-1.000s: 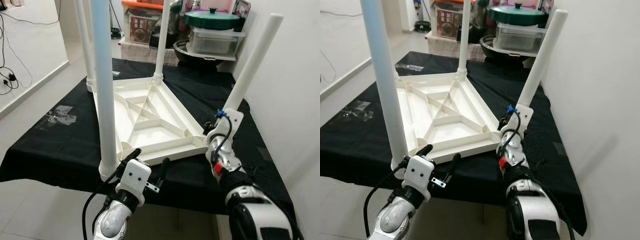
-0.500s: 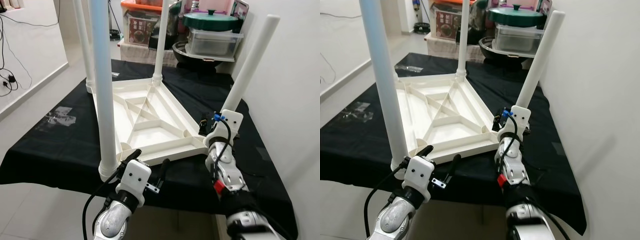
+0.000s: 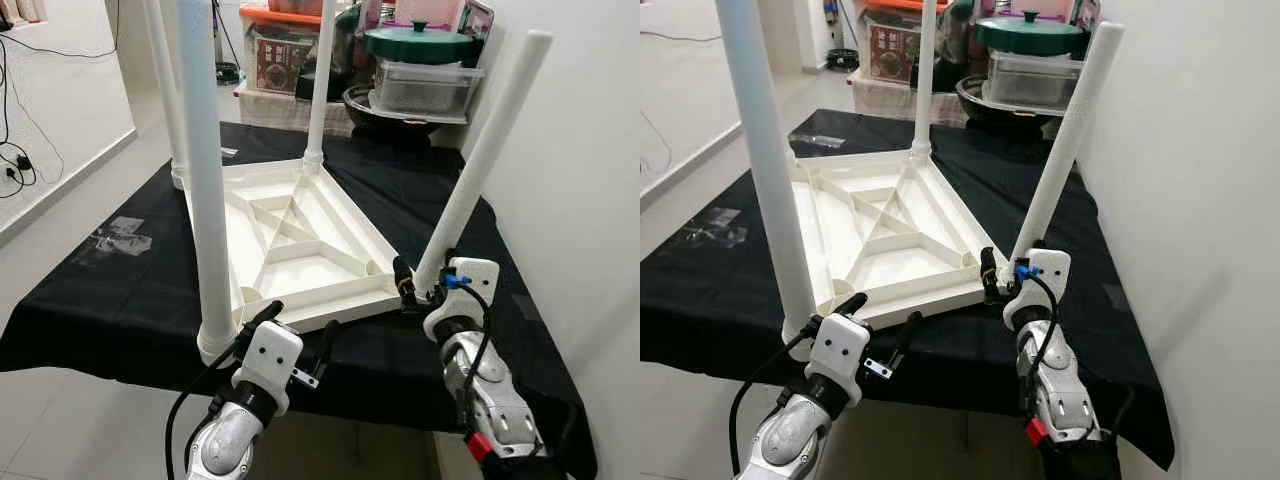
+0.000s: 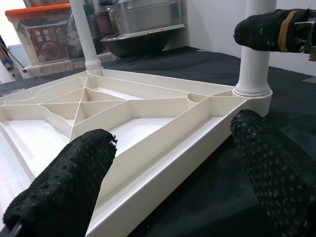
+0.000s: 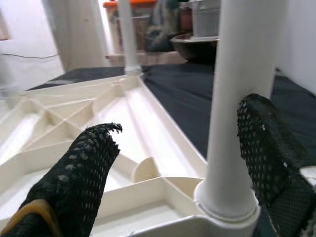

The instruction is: Building children table

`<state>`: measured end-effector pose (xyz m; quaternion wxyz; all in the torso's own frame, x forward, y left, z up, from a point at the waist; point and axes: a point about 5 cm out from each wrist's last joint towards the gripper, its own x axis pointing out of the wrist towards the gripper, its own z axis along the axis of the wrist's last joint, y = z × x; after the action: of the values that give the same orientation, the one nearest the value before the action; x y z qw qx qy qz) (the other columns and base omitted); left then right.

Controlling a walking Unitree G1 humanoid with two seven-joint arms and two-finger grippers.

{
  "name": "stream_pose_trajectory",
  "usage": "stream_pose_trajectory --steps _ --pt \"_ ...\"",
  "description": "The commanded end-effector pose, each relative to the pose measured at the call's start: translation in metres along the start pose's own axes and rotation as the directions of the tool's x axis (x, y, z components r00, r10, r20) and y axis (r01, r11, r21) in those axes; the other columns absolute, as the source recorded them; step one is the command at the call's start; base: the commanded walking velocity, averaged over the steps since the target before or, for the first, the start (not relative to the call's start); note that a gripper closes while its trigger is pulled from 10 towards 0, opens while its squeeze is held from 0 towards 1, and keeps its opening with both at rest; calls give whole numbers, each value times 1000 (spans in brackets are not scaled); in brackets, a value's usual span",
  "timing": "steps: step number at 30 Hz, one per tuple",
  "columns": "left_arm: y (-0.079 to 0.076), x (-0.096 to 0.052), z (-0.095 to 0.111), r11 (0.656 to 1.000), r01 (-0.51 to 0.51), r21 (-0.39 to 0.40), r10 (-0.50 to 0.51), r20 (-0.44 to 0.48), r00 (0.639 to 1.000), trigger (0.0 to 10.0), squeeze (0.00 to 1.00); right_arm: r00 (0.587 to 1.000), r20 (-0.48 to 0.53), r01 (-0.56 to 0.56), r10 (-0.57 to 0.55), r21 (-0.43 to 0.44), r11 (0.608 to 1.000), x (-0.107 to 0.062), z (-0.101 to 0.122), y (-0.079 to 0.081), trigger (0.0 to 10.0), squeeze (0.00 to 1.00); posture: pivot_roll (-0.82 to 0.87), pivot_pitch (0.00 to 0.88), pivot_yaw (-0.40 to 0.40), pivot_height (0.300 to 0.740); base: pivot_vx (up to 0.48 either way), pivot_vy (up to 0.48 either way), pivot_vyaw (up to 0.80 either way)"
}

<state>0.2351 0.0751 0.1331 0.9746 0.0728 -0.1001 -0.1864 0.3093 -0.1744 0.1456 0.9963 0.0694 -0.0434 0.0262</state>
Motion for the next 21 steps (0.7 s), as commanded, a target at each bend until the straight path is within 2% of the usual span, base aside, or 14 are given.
stream_pose_trajectory --steps 1,7,10,14,21 --pt "-3 -1 -5 999 37 3 -37 -26 999 10000 0 1000 -22 -22 21 -5 1000 -7 -3 -5 10000 0 53 0 -90 740 0 0 0" --pt "-12 -5 -6 990 143 9 -142 -38 989 10000 0 997 -70 -24 22 -23 999 -18 -14 -8 10000 0 52 0 -90 740 0 0 0" --pt "-16 -12 -4 979 200 46 -198 -39 979 10000 0 994 -111 -14 11 -24 1000 -23 -23 -12 10000 0 55 1 -89 740 0 0 0" --pt "-13 -18 -3 981 186 62 -184 -40 982 10000 0 991 -124 -58 52 -43 997 -25 -25 -9 10000 0 56 2 -84 740 0 0 0" --pt "-10 -28 2 981 179 70 -177 -42 983 10000 0 974 -164 -161 156 -15 987 -26 -31 -6 10000 0 60 4 -86 740 0 0 0"
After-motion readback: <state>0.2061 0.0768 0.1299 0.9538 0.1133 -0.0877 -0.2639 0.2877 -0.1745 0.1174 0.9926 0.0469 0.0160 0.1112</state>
